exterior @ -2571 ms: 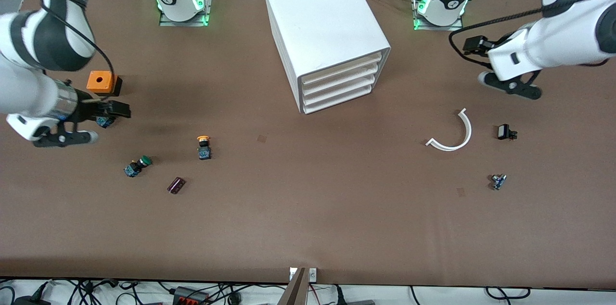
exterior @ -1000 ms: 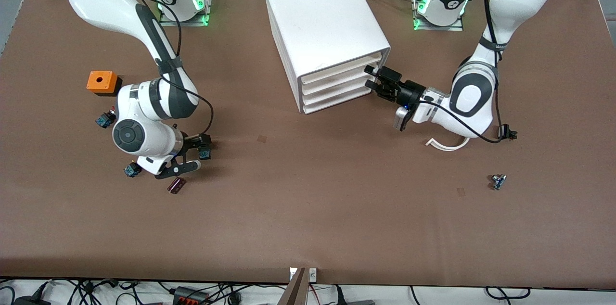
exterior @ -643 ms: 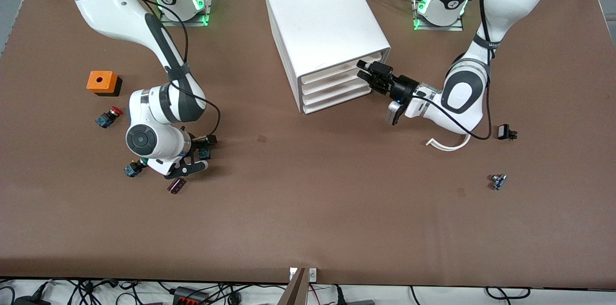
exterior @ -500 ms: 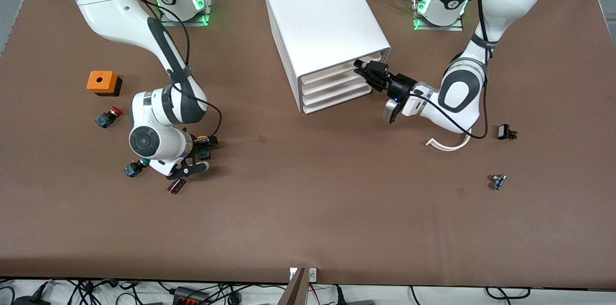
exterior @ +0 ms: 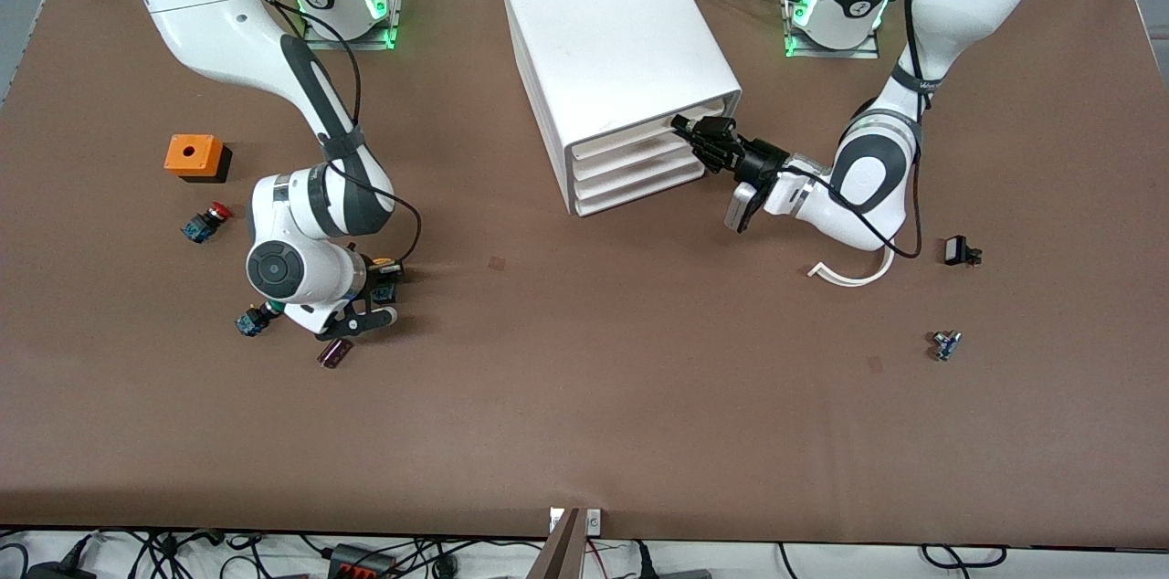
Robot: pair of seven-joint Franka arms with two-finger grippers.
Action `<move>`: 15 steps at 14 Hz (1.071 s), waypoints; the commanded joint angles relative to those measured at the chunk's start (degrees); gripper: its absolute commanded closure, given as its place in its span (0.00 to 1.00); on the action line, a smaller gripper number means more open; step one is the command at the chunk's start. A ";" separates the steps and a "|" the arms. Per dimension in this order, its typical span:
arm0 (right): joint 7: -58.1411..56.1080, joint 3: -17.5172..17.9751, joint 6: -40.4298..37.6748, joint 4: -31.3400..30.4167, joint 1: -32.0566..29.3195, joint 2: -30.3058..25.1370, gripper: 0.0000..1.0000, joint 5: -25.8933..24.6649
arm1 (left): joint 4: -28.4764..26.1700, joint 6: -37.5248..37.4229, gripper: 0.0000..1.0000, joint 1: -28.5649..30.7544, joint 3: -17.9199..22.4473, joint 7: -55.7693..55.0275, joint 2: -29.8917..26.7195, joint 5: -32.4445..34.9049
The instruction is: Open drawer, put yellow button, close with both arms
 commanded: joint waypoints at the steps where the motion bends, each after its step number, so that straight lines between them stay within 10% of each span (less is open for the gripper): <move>1: -0.11 -0.08 -0.62 0.85 -0.08 -1.38 0.91 0.53 | 3.11 0.66 0.94 1.12 0.25 0.50 3.07 -0.90; 13: 1.46 0.27 -26.11 33.89 5.88 -3.32 1.00 1.31 | 20.26 0.92 0.93 2.97 3.06 -4.77 13.72 0.06; 14: 3.82 0.45 -25.85 35.82 7.55 -3.24 1.00 1.32 | 20.35 0.92 0.84 3.06 3.24 -4.78 13.63 0.76; 15: 7.32 0.27 -25.32 37.66 10.44 -3.06 1.00 1.14 | 20.35 1.09 0.31 3.06 3.42 -4.69 13.54 0.86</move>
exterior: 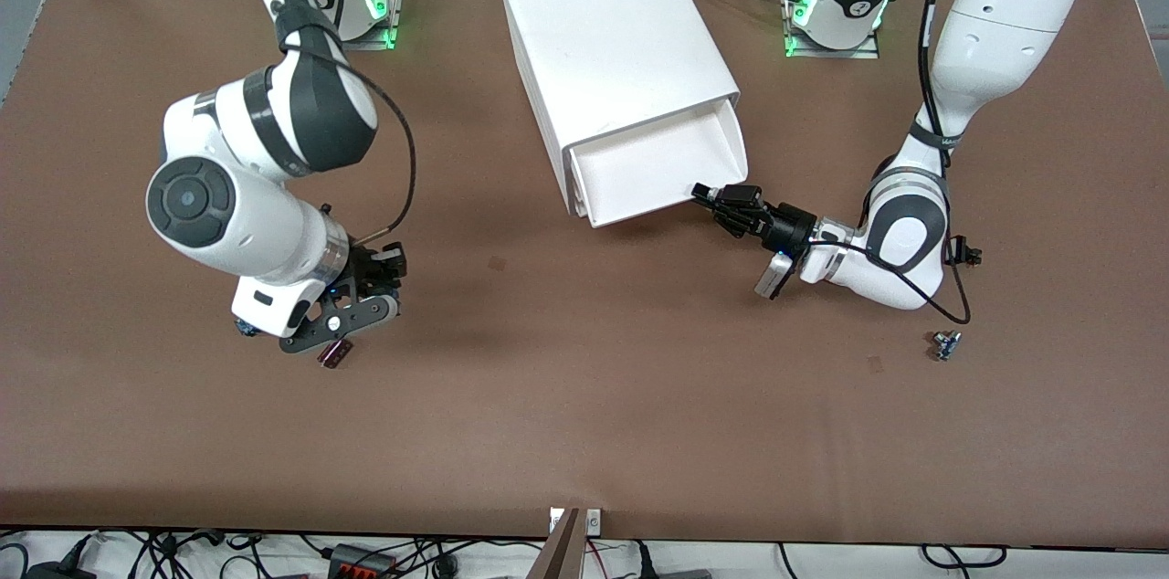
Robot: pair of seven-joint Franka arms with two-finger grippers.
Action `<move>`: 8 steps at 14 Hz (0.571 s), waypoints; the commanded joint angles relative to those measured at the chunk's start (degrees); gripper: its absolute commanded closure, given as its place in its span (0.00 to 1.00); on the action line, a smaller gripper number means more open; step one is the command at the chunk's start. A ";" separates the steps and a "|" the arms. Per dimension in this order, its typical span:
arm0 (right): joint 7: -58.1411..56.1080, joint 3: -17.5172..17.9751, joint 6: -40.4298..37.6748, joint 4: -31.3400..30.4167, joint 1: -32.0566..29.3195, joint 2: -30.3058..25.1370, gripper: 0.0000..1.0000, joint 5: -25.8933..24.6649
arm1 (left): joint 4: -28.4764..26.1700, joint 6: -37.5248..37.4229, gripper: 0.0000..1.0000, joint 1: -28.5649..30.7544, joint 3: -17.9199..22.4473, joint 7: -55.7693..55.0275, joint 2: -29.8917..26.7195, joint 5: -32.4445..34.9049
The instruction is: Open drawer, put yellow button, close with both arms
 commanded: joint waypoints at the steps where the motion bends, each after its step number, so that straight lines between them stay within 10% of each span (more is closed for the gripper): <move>1: 8.40 -0.12 0.32 6.26 6.03 1.61 1.00 0.44 | 2.66 3.99 0.00 -0.30 1.50 -1.06 2.10 1.01; 8: 22.73 -0.21 8.68 6.53 19.65 2.49 1.00 0.45 | 5.62 3.74 0.00 0.58 2.90 -15.34 -3.79 7.32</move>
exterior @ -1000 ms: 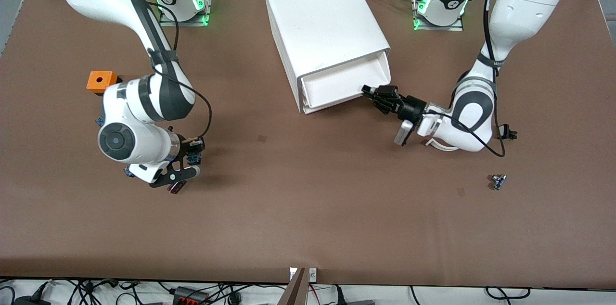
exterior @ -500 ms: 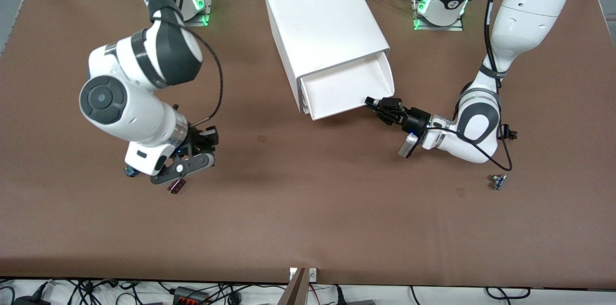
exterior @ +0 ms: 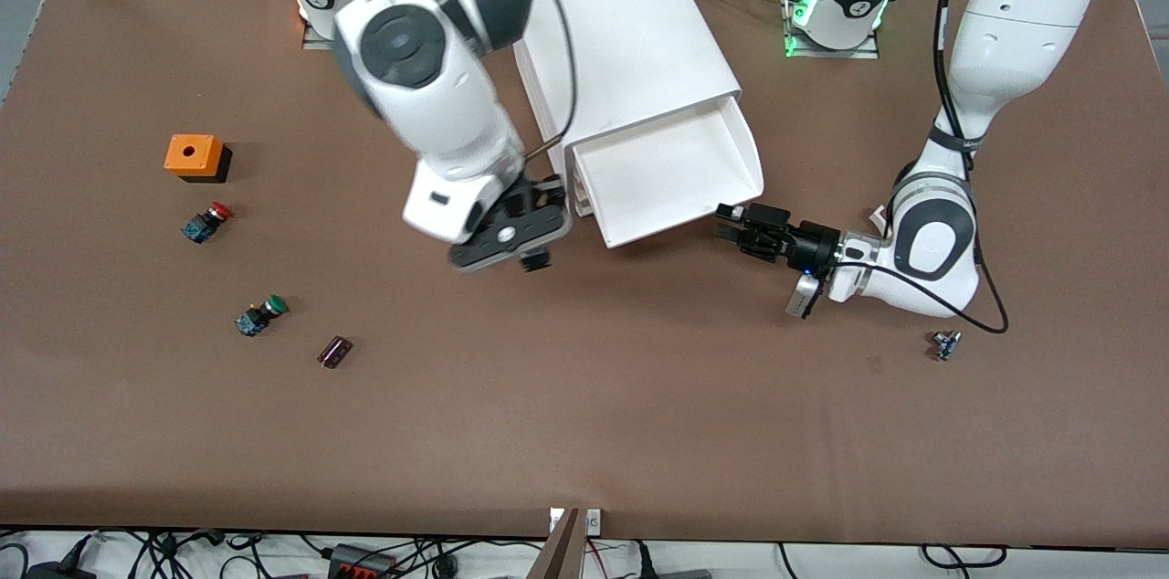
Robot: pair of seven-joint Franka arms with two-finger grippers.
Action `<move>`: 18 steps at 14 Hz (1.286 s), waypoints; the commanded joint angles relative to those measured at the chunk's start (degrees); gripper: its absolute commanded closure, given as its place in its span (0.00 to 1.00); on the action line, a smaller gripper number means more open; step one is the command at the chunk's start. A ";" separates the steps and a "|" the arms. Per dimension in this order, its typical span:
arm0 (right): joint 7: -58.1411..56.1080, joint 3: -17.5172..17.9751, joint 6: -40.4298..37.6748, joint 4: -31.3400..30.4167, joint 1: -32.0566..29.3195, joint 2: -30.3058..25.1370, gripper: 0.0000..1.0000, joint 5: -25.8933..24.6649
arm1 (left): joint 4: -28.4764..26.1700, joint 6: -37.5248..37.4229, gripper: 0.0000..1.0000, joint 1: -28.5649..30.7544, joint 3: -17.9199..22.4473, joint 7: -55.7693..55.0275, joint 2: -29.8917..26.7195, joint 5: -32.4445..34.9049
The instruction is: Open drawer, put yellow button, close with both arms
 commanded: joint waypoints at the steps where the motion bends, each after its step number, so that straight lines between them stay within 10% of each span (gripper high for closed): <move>1: 5.77 -0.52 1.01 2.16 3.91 1.62 1.00 0.23 | 4.01 0.26 0.00 -0.21 0.20 -11.50 -3.37 7.37; 11: 14.22 -0.43 5.40 2.16 12.18 6.46 1.00 0.23 | 14.93 1.31 0.00 -2.66 -0.86 -47.10 -7.15 53.14; 18: 15.72 -0.43 5.50 2.08 14.03 9.27 1.00 0.14 | 14.05 7.72 0.00 -2.67 -1.29 -58.55 -8.74 67.88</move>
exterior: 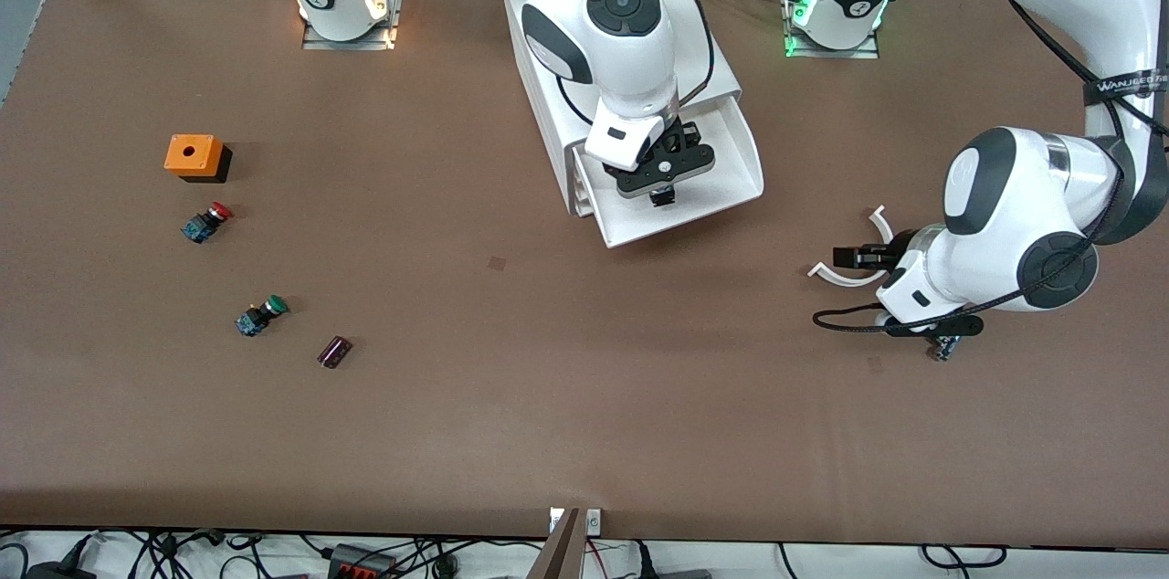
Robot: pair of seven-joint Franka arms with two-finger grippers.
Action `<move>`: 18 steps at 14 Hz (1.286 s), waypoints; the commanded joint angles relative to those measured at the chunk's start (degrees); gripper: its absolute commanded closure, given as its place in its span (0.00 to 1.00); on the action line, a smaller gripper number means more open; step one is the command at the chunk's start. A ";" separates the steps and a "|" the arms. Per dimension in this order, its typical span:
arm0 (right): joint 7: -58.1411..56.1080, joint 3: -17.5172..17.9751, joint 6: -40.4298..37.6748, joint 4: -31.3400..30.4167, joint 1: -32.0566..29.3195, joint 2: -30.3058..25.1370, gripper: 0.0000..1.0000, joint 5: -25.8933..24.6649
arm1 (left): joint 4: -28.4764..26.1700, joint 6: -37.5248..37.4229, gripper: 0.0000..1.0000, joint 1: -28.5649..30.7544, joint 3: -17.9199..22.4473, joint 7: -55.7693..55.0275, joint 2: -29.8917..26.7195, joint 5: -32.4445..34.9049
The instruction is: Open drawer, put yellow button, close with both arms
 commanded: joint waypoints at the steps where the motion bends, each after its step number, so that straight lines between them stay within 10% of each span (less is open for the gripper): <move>1: 1.43 -0.46 -0.18 1.91 1.25 1.85 0.96 0.06 | -1.24 3.03 0.00 -0.10 -0.41 -2.20 -0.13 1.93; 2: 1.43 -0.46 -0.27 1.92 1.17 1.86 0.69 0.14 | -1.25 3.30 0.00 -0.10 -0.41 -2.64 0.13 1.93; 3: 1.35 -0.90 -0.53 2.00 1.17 1.77 0.01 0.15 | -1.25 3.56 0.00 0.16 -0.41 -2.73 0.31 1.76; 12: 5.30 -4.23 -11.15 8.33 -1.99 -2.26 0.00 -0.03 | -1.25 3.65 0.00 -0.27 -0.76 -4.65 0.23 1.58; 18: -6.01 -9.08 -24.51 6.84 -11.47 -5.70 0.00 -1.69 | -5.11 11.55 0.00 -1.42 -9.27 -20.29 -1.62 1.67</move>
